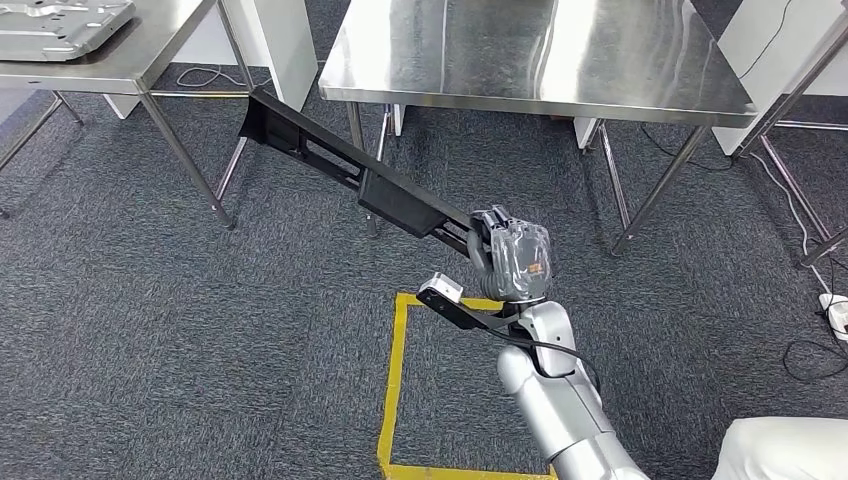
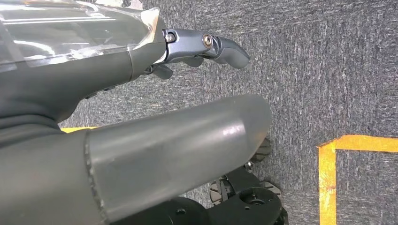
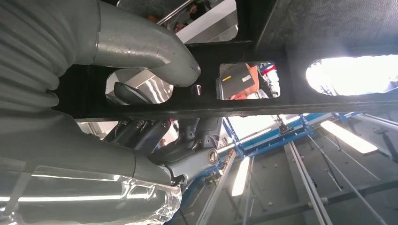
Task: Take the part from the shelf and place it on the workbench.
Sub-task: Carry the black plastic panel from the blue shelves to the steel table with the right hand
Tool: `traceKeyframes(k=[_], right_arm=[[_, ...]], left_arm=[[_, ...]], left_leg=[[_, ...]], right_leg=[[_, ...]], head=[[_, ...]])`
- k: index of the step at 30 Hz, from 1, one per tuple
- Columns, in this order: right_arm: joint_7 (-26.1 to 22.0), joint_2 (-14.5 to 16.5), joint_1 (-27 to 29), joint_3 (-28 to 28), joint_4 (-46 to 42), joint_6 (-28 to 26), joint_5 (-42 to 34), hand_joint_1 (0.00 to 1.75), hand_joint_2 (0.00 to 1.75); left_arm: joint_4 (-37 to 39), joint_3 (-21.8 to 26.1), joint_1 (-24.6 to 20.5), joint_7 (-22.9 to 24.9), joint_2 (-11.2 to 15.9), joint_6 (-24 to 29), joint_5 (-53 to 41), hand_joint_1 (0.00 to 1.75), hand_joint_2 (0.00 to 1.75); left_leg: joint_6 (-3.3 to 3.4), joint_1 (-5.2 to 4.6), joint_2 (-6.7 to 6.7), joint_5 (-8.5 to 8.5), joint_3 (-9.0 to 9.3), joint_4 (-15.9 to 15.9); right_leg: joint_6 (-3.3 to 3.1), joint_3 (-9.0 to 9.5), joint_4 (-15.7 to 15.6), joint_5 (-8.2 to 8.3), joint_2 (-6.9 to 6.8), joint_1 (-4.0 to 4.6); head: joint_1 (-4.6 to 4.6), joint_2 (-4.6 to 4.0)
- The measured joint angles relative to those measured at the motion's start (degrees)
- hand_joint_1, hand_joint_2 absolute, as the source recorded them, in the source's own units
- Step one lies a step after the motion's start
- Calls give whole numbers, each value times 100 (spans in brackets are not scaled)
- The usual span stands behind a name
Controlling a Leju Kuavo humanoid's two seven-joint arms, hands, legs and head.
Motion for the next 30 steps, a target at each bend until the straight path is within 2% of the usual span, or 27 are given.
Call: traceKeyframes(k=[14,17,20,21,22,23,25,26,27,28,30], right_arm=[[-6,0,47,1,-9,3,21,175,175],[-7,1,54,-1,-12,4,21,175,175],[-7,0,59,-1,-31,3,24,175,175],[-7,-1,57,1,-38,3,25,175,175],[-9,-2,53,2,-45,4,26,175,175],[-13,-3,52,4,-50,4,27,175,175],[-19,-8,74,5,-54,5,28,175,175],[-20,-13,96,5,-54,5,31,175,175],[-17,-19,117,5,-53,5,39,175,175],[-14,-25,132,5,-53,5,50,175,175],[-3,-32,141,5,-52,5,81,175,175]], left_arm=[[0,24,2,0,-2,-20,15,0,0],[0,36,1,0,1,-20,15,0,0],[-1,42,3,-2,3,-20,15,0,0],[-1,44,4,-2,-1,-20,15,0,0],[-1,46,5,-2,-4,-20,15,0,0],[-1,50,7,-2,-8,-20,16,0,0],[0,66,10,-2,-10,-27,17,0,0],[0,75,13,-2,-14,-32,17,0,0],[0,85,16,-2,-17,-38,16,0,0],[0,92,19,-2,-22,-43,13,0,0],[-1,99,19,1,-23,-47,-10,0,0]], left_leg=[[9,29,3,-3,-4,8],[65,17,1,-23,-22,26],[186,27,25,-10,13,-78],[220,42,41,9,52,-117],[239,58,59,29,88,-138],[245,70,79,46,116,-149],[241,74,110,51,111,-145],[227,83,123,50,107,-143],[204,97,131,45,107,-138],[169,123,137,34,111,-128],[66,182,142,-15,125,-78]], right_leg=[[6,-14,-2,5,0,12],[36,-10,-28,22,2,-11],[131,-7,38,78,-18,17],[143,-37,119,37,-56,29],[135,-112,262,-73,-97,23],[114,-245,540,-240,-140,11],[110,-606,1322,-593,-172,-24],[132,-747,1617,-704,-178,-50],[173,-790,1712,-733,-185,-78],[236,-706,1546,-659,-197,-111],[412,-305,752,-350,-240,-176]], head=[[-2,0],[-4,0],[-4,0],[4,0],[22,0],[39,0],[72,0],[75,0],[80,0],[84,0],[91,0]])
